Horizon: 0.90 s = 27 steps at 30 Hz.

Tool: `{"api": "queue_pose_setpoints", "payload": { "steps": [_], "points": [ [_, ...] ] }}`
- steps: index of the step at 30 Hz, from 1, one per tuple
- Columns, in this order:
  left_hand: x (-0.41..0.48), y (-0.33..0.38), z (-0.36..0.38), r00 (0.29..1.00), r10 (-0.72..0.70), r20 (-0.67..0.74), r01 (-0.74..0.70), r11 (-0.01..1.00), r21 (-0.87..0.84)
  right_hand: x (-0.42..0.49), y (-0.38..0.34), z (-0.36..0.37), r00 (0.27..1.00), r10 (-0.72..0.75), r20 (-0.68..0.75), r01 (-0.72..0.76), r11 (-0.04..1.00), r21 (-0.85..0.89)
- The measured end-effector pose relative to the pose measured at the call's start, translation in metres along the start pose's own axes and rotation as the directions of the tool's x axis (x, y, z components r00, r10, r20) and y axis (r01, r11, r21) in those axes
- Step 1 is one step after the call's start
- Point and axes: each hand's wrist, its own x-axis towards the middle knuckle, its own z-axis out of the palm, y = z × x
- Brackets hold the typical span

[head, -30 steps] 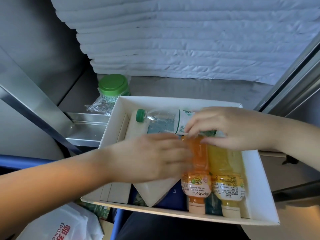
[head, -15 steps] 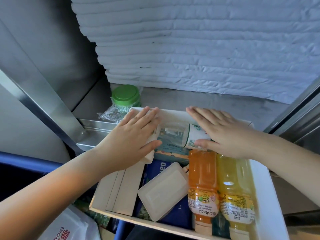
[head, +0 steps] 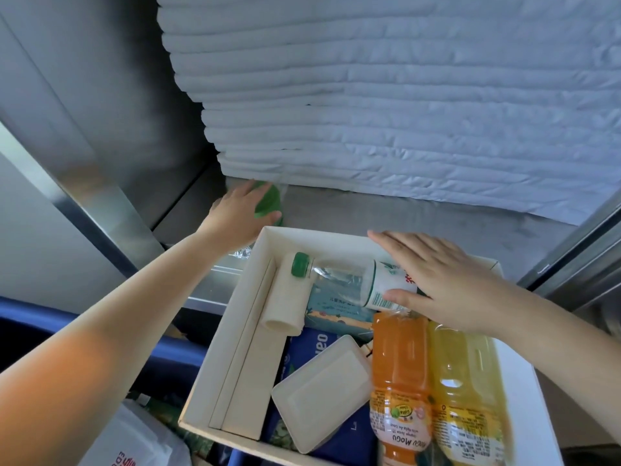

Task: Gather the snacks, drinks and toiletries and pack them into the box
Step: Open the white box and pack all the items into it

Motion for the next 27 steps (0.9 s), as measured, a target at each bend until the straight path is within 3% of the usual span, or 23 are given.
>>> {"api": "queue_pose_setpoints", "payload": {
  "steps": [17, 27],
  "points": [
    [0.01, -0.005, 0.008, 0.987, -0.061, -0.149, 0.046, 0.994, -0.099, 0.001, 0.002, 0.001, 0.999, -0.016, -0.039, 0.017, 0.999, 0.032],
    [-0.01, 0.022, -0.028, 0.93, 0.092, -0.356, -0.135, 0.986, -0.099, 0.001, 0.003, 0.003, 0.999, -0.021, -0.032, 0.023, 0.999, 0.05]
  ]
}}
